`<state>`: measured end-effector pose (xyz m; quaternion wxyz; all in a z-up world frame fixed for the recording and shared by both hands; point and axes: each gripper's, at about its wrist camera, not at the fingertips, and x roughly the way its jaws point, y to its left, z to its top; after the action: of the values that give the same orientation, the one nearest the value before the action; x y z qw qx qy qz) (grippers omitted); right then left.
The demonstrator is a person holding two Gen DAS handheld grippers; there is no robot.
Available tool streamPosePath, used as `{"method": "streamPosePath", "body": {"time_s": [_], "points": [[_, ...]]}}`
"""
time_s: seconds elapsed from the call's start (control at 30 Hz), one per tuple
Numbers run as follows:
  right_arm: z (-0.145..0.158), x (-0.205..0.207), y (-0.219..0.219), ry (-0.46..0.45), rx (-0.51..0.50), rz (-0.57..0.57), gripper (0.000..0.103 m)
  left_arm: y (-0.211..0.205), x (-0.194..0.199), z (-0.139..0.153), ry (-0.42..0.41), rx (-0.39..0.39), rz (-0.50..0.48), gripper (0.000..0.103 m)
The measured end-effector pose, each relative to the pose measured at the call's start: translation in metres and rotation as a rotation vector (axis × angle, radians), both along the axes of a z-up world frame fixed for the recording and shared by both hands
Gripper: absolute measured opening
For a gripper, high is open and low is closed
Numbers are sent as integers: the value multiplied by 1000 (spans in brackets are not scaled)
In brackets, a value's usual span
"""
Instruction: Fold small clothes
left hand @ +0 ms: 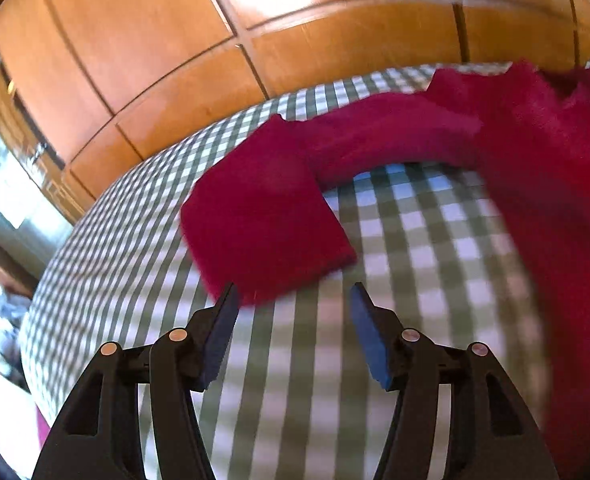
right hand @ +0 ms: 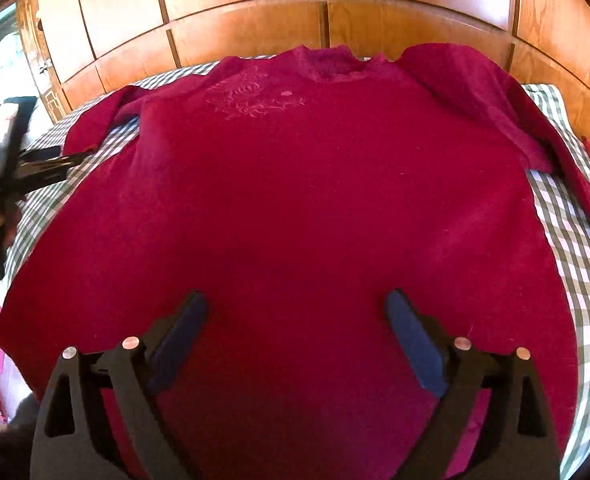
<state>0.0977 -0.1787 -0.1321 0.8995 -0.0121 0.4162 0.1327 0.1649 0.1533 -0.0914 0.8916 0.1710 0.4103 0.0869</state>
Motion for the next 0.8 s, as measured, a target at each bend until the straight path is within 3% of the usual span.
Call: {"method": "streamPosePath", "body": {"time_s": [0.1,0.13,0.17,0.2,0.27,0.37,0.43,0.6,0.7,0.8], "points": [[-2,1,0,-4,8,0,96,8,27,-10,30,-11,10,56],[-2,0,0,-5,9,0,97,9,32,-11,34,-29,9,50],[-3,3,2,-7,8,0,98,11,35,-9,40,-57,-1,36],[-4,5,4,-9,7,1,98,14,38,-6,60,-93,-1,7],[-4,4,3,-13,10,1,99,26,37,7,51,-171,28,5],[-4,2,2,-18,12,3,99,62,23,41,-5,-385,81,5],[-4,2,2,-21,13,3,99,102,12,71,-66,-568,138,5],[-5,2,2,-23,10,1,100,187,6,120,-181,-859,306,4],[-5,3,3,-22,7,0,100,226,19,137,-222,-940,411,4],[-5,3,3,-22,3,-1,100,253,36,149,-241,-897,504,4]]}}
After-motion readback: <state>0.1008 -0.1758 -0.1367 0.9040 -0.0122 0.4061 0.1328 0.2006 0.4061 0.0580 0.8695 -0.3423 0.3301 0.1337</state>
